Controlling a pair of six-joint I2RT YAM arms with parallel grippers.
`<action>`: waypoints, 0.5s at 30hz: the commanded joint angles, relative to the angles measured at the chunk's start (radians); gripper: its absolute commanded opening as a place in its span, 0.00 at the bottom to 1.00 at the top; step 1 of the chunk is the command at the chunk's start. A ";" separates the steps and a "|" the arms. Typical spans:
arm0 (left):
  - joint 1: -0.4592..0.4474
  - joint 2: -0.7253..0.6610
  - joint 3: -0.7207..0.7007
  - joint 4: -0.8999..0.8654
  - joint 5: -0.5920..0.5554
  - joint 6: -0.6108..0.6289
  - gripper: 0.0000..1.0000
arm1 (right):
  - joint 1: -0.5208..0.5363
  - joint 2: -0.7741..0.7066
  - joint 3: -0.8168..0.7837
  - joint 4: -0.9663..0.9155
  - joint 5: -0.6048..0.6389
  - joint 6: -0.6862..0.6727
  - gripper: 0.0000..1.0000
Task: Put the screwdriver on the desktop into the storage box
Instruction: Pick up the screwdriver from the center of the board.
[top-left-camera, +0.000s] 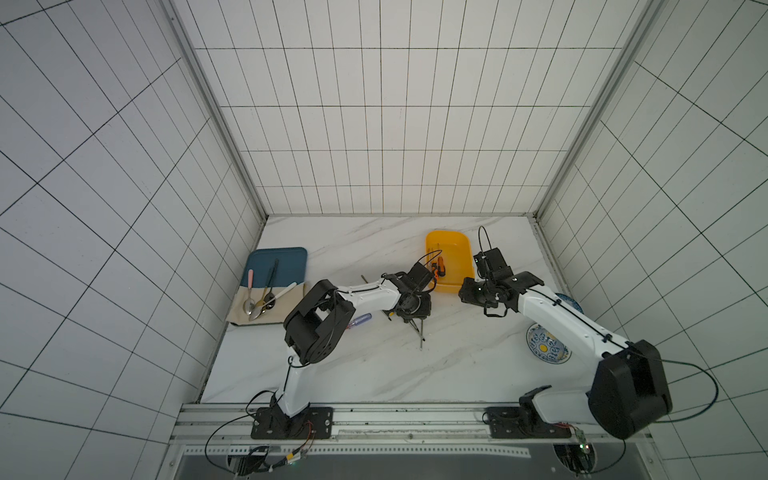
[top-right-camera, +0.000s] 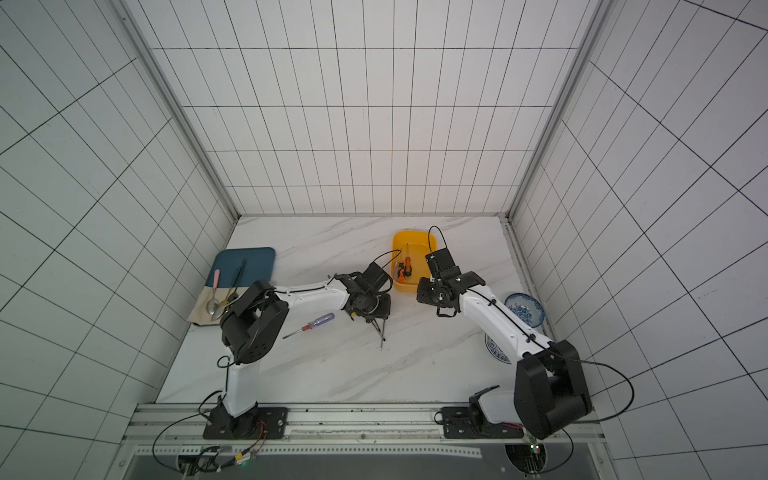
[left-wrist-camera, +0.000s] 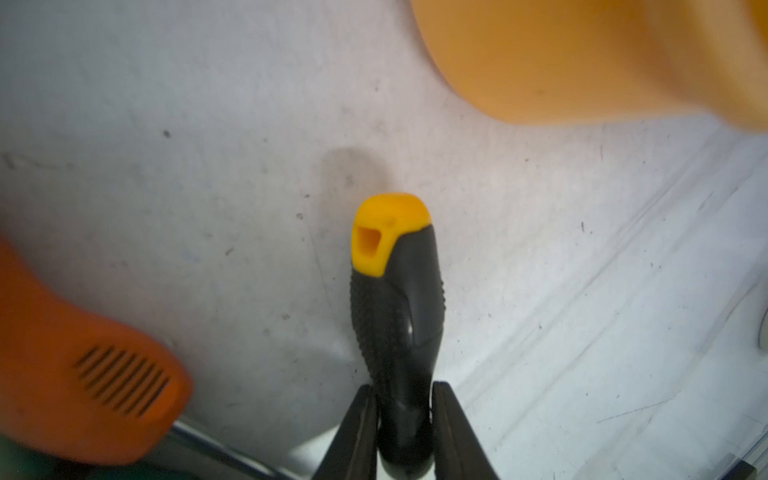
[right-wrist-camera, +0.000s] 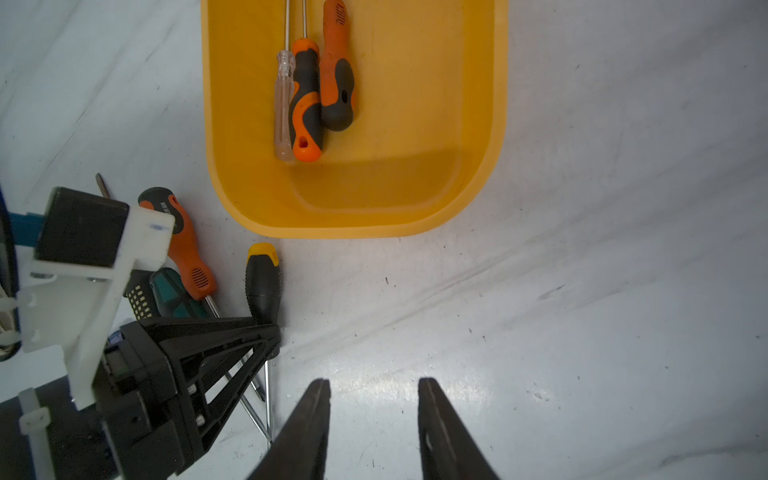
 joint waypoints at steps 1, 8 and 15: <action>-0.030 0.043 0.015 -0.061 -0.071 0.015 0.30 | 0.006 0.014 -0.039 0.008 0.015 0.007 0.39; -0.070 0.093 0.073 -0.152 -0.187 0.028 0.28 | 0.005 0.013 -0.043 0.012 0.015 0.009 0.39; -0.076 0.104 0.085 -0.170 -0.224 0.028 0.17 | 0.003 0.010 -0.044 0.014 0.021 0.009 0.39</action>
